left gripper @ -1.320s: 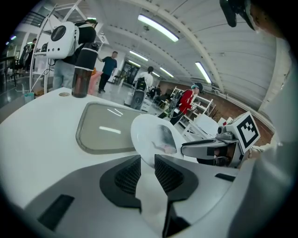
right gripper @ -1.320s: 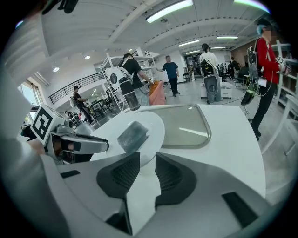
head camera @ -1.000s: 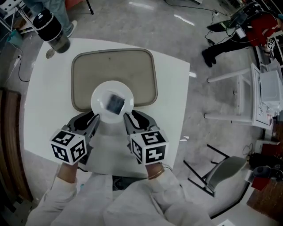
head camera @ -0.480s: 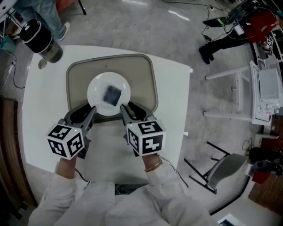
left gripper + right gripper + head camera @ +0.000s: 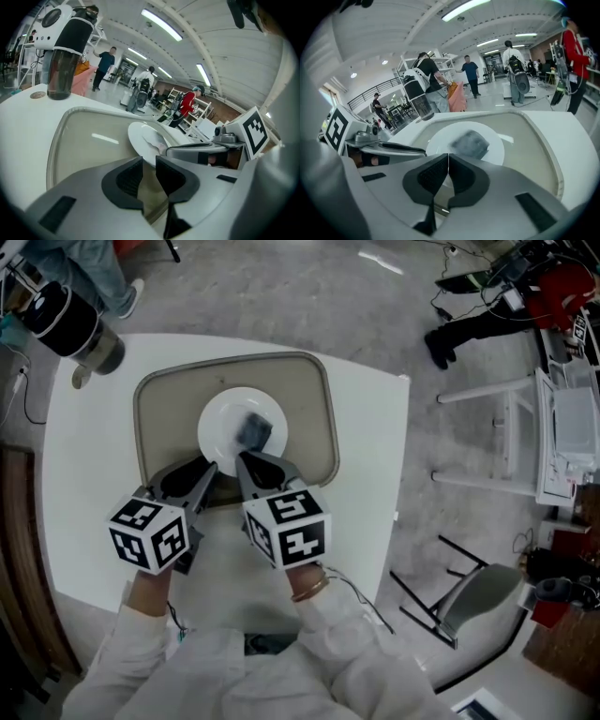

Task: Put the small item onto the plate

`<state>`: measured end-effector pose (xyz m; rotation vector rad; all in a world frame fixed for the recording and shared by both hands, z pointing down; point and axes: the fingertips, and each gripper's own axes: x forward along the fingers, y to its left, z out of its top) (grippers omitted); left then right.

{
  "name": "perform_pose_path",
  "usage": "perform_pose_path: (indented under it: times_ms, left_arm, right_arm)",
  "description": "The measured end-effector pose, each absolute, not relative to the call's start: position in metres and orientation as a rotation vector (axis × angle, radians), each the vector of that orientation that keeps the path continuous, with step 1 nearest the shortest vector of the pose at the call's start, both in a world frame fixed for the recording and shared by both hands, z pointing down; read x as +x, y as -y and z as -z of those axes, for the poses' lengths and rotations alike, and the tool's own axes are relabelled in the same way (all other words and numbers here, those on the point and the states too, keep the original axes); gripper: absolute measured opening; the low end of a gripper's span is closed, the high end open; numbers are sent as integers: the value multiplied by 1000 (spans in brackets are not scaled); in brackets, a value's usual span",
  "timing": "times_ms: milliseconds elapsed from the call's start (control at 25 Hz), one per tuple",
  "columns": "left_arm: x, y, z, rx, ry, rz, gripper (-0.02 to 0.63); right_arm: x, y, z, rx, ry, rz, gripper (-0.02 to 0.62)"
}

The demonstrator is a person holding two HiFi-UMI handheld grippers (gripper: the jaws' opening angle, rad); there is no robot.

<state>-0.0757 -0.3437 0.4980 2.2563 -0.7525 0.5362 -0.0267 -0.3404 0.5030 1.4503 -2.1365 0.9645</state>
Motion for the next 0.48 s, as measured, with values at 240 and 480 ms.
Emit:
perform_pose_path:
  times_ms: [240, 480]
  left_arm:
    - [-84, 349, -503, 2264, 777, -562, 86]
    - [-87, 348, -500, 2270, 790, -558, 86]
  right_arm:
    - [-23, 337, -505, 1458, 2144, -985, 15]
    - [-26, 331, -502, 1459, 2157, -972, 15]
